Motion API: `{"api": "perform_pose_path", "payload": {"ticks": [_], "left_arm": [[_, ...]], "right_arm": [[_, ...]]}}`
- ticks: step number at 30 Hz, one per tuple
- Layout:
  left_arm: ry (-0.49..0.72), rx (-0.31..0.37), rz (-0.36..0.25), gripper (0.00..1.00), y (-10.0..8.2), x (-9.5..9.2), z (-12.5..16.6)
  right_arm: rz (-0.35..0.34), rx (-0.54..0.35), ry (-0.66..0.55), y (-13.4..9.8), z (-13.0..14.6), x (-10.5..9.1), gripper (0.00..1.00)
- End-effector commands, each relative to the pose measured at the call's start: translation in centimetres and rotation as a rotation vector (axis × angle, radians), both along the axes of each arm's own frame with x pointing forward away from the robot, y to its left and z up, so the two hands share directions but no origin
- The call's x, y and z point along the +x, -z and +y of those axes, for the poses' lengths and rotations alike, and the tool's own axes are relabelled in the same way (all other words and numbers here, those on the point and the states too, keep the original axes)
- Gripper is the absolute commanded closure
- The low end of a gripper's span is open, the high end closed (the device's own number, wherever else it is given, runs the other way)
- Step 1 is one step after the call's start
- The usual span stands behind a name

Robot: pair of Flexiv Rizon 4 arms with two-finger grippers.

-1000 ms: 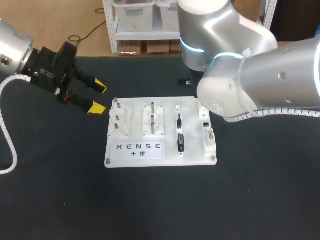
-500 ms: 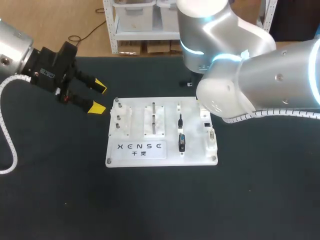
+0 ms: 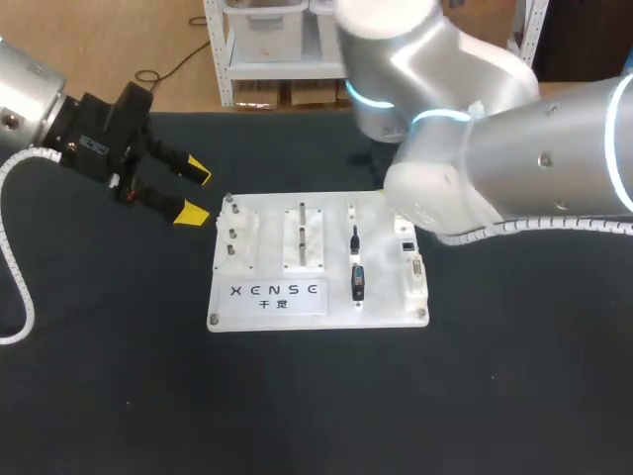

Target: Insert the USB connector, Ethernet cable, and multi-pin plug into their matching sockets one by one.

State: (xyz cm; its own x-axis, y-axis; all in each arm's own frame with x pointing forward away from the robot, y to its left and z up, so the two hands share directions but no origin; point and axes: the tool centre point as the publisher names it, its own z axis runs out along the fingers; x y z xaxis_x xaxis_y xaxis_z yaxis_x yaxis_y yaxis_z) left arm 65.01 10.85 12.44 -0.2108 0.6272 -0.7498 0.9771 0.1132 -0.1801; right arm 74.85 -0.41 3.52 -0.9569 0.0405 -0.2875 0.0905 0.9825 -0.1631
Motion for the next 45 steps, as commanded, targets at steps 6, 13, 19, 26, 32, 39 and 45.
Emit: {"api": "perform_pose_path", "payload": {"ticks": [6, 13, 19, 26, 32, 39, 45], "left_arm": [[0.0, -0.002, -0.003, 0.0, 0.1, 0.0, 0.1], [0.0, -0.002, -0.003, 0.0, 0.1, 0.0, 0.1], [0.0, -0.002, -0.003, 0.0, 0.1, 0.0, 0.1], [0.0, -0.002, -0.003, 0.0, 0.1, 0.0, 0.1], [0.0, -0.002, -0.003, 0.0, 0.1, 0.0, 0.1], [0.0, -0.002, -0.003, 0.0, 0.1, 0.0, 0.1], [0.0, -0.002, -0.003, 0.0, 0.1, 0.0, 0.1]], "right_arm": [[-0.068, 0.009, 0.0, -2.3, 3.3, -5.6, 0.0], [0.029, 0.05, 0.006, -0.7, 4.7, -7.9, 0.0], [0.075, 0.063, 0.018, 0.2, 5.6, -8.9, 0.14], [0.105, 0.075, 0.029, 1.3, 6.5, -9.2, 0.37], [0.107, 0.068, 0.023, 1.7, 6.7, -9.0, 0.51], [0.109, 0.061, 0.018, 2.1, 6.6, -8.7, 0.54], [0.104, 0.069, 0.01, 2.0, 6.7, -8.4, 0.8]]}}
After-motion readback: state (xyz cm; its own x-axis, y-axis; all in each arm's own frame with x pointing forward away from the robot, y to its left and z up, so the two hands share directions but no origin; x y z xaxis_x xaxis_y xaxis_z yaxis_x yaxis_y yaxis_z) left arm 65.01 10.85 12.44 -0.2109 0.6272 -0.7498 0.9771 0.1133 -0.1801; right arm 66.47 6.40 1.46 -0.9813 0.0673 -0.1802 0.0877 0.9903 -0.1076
